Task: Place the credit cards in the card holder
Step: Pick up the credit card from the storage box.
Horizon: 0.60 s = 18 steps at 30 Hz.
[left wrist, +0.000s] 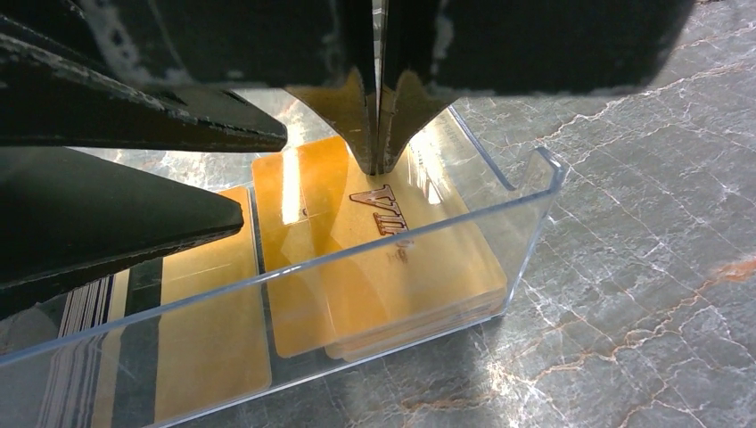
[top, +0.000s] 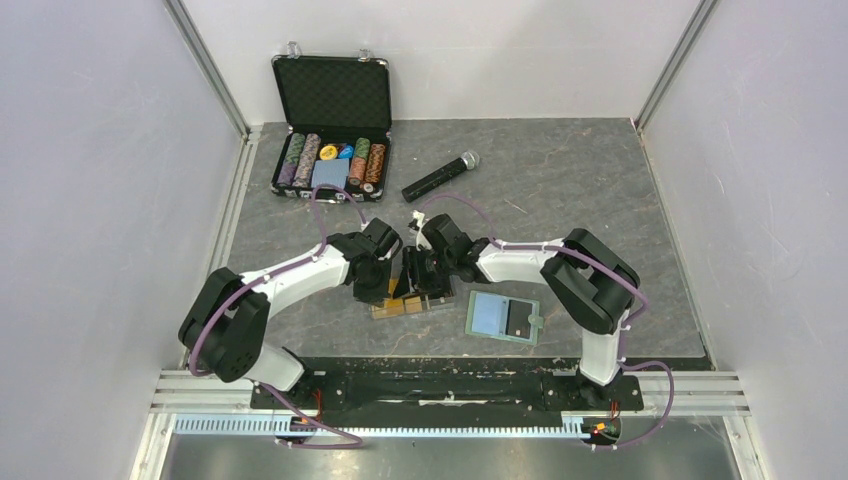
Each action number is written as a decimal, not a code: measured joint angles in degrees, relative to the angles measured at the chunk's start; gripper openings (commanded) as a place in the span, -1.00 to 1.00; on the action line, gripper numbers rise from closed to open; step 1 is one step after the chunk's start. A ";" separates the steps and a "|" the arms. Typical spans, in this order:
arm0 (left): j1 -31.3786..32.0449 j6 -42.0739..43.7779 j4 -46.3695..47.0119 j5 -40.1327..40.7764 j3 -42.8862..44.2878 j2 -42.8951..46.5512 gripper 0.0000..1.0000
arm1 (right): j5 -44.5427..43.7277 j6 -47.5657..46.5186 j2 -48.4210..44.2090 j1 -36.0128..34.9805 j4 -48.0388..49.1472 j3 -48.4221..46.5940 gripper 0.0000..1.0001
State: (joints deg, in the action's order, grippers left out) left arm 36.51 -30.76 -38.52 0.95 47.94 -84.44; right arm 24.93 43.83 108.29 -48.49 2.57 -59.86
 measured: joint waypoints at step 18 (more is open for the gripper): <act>0.50 0.00 0.46 0.07 -0.13 0.07 -0.96 | -5.60 -3.08 0.42 -2.32 -2.60 -0.59 -0.31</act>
State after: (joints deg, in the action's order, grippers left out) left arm 37.01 -30.76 -38.06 1.02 47.81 -84.38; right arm 19.33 40.75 108.71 -50.81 -0.03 -60.45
